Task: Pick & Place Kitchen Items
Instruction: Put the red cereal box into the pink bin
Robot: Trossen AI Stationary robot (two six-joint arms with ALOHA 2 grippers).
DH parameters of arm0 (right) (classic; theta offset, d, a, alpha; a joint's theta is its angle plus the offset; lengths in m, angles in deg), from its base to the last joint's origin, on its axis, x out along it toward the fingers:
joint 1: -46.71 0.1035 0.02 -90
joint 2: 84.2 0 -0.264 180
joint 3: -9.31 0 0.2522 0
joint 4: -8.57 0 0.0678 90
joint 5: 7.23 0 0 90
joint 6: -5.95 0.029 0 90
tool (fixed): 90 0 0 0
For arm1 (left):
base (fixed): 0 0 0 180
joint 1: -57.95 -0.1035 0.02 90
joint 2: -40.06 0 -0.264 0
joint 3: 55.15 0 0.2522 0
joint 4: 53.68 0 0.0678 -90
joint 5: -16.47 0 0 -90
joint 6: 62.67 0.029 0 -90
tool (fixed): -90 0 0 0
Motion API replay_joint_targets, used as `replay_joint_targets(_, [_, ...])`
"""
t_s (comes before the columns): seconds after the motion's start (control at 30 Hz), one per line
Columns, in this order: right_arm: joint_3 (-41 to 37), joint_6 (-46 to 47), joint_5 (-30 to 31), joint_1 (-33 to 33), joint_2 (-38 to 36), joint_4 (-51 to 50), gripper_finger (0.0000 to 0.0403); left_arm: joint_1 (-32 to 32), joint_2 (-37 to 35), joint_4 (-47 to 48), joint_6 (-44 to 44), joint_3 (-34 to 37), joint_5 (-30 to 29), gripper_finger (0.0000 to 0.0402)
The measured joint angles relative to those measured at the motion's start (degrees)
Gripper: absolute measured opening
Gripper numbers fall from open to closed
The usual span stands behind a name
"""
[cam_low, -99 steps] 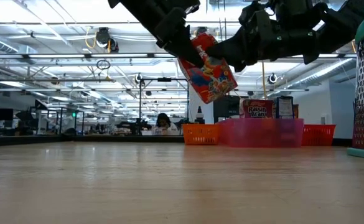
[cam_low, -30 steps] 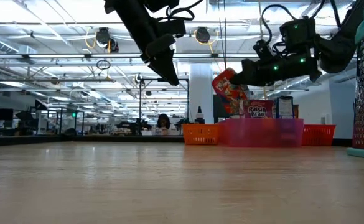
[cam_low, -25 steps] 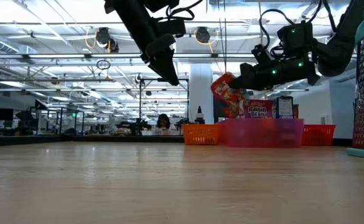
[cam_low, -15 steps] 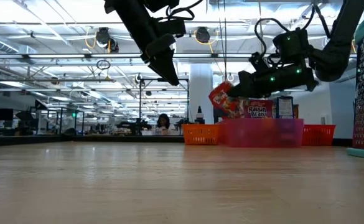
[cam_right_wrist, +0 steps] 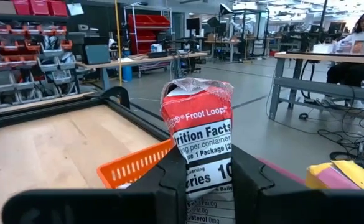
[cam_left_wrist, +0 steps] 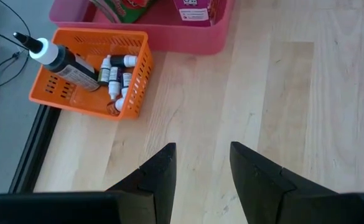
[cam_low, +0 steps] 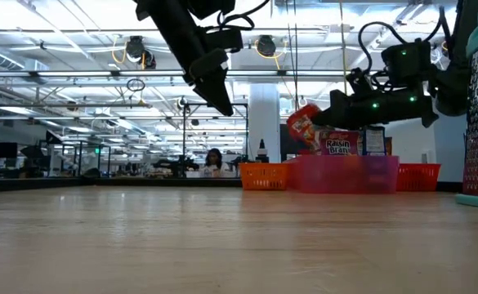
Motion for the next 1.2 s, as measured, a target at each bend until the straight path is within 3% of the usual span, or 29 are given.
replay_joint_targets(0.2, [0.0,-0.02,-0.04,0.02,0.0,0.47,0.0061,0.0,0.0,-0.98,0.02,0.0,0.02,0.015])
replay_joint_targets(0.67, [0.0,-0.51,-0.05,0.07,0.0,0.35,0.0086,-0.01,0.0,-1.15,-0.01,0.04,0.01,0.015])
replay_joint_targets(1.2, [0.0,-1.06,0.07,0.07,-0.02,-0.3,0.019,0.0,0.0,-1.16,0.0,0.07,-0.01,0.015])
